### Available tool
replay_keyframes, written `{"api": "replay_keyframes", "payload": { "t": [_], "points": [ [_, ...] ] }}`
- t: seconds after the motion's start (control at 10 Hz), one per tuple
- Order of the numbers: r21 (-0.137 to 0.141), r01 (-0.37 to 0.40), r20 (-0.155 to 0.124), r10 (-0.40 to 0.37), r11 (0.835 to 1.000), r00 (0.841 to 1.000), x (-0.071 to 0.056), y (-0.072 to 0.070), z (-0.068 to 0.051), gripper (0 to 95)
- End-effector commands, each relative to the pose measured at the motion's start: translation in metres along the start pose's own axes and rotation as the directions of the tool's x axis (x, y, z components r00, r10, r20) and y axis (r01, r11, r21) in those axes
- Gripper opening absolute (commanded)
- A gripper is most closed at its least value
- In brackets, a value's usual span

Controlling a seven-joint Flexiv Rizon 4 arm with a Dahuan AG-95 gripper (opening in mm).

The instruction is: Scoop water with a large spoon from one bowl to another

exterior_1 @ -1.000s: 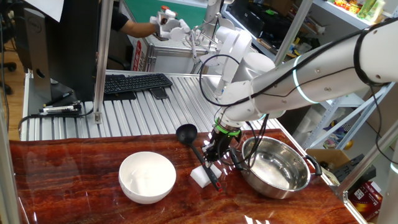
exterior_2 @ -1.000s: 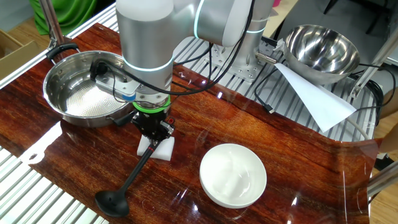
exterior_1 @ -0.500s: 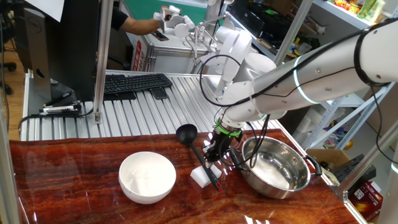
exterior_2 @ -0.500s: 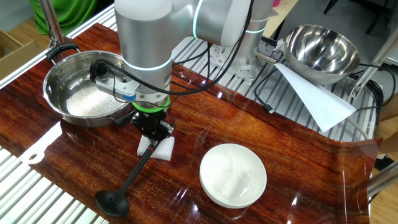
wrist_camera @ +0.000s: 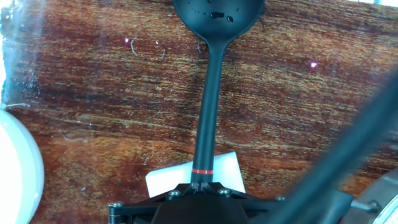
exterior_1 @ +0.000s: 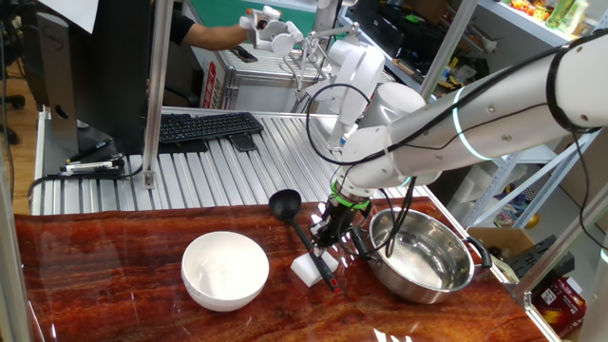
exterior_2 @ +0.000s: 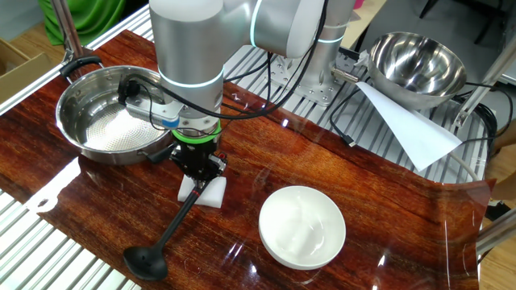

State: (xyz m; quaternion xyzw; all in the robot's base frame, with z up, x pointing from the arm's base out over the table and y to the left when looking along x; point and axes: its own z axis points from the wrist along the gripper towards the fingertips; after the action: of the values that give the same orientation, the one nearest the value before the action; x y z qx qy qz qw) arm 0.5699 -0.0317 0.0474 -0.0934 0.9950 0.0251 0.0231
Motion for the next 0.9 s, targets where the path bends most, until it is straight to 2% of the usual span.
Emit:
{"api": "replay_keyframes", "payload": {
  "t": [0.1, 0.6, 0.9],
  "points": [
    [0.007, 0.016, 0.012, -0.017, 1.0, 1.0, -0.0008, -0.0006, 0.0016, 0.0],
    [0.016, 0.015, 0.011, -0.015, 1.0, 1.0, -0.0008, -0.0006, 0.0016, 0.0],
    [0.025, 0.004, -0.003, -0.004, 1.0, 1.0, -0.0008, -0.0006, 0.0016, 0.0]
  ]
}}
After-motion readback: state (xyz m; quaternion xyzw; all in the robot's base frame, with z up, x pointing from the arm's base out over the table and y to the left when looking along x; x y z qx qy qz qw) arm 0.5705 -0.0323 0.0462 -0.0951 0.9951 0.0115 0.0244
